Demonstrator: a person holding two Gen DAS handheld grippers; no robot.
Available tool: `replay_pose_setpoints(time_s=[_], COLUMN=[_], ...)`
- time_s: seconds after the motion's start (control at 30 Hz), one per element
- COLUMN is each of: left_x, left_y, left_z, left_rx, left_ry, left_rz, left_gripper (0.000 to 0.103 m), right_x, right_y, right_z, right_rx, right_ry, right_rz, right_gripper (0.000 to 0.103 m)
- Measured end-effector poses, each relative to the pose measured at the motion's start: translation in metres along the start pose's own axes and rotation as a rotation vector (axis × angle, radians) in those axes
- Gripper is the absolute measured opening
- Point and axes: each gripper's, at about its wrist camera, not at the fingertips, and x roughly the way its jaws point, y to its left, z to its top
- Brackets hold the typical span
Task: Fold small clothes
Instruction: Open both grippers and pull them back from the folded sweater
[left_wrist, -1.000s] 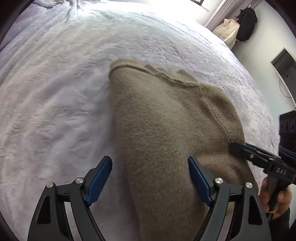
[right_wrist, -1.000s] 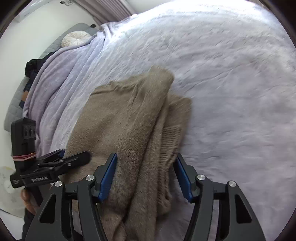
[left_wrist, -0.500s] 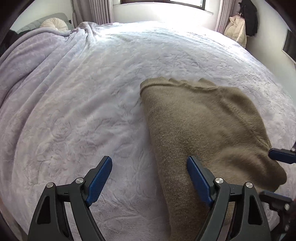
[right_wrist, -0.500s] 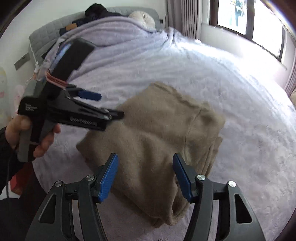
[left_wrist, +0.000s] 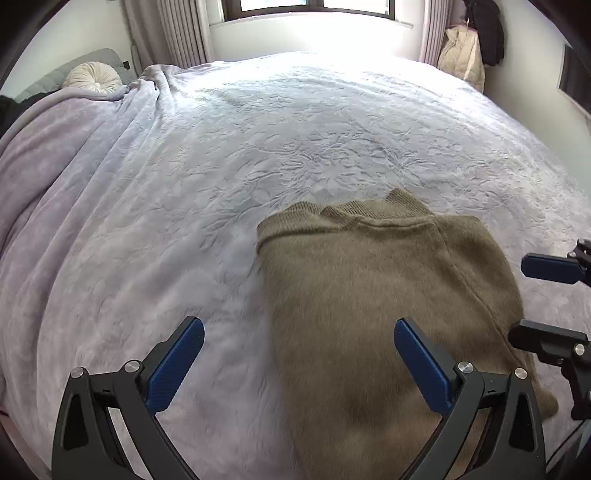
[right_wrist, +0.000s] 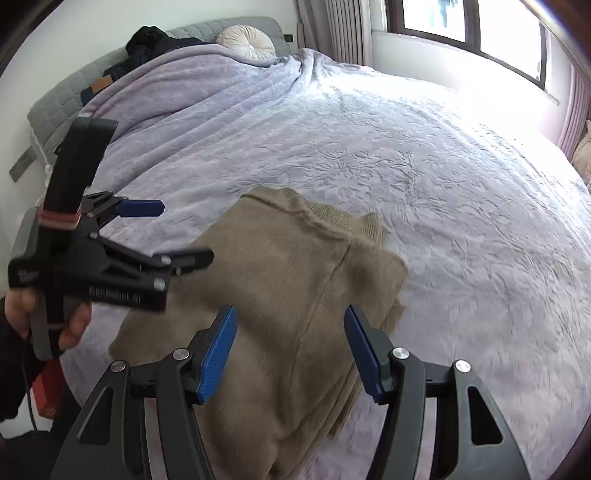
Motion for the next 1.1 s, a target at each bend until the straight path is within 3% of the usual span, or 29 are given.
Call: replay_pose_setpoints(time_s=[0.13,0.23,0.37,0.5,0.67,0.8,1.1], left_x=[0.042,0.061,0.070,0.056,0.018,-0.002,-0.014], left_y=[-0.003,0.001,0.007,0.010,0.011,0.010,0.015], left_z=[0.015,0.020,0.021,0.018,-0.004,-0.025,-0.064], left_rx=[-0.017,-0.049,-0.072,-0.071,-0.063,-0.048,-0.067], left_ry=[0.095,0.137,0.159,0.143,0.101,0.090,0.086], left_rz=[0.044,0.004,-0.035,-0.023,-0.039,-0.003,-0.001], left_gripper=[0.103,0.103,0.103,0.103,0.103,0.103,0.103], right_x=[0.046,0.080,0.096,0.089,0.041,0.021,0.020], right_y=[-0.013,-0.026,-0.042,-0.033,0.011,0.041,0.047], right_z=[0.025,0.027,0.030,0.029,0.013,-0.007,-0.066], right_rx=[-0.033,-0.020,0.051,0.036,-0.071,-0.132,-0.093], right_ry=[0.101,0.173,0.179,0.173,0.079,0.048,0.087], right_rz=[-0.016,-0.020,0.022,-0.022,-0.043,-0.059,-0.023], right_gripper=[0.064,0.064,0.064,0.064,0.064,0.064,0.064])
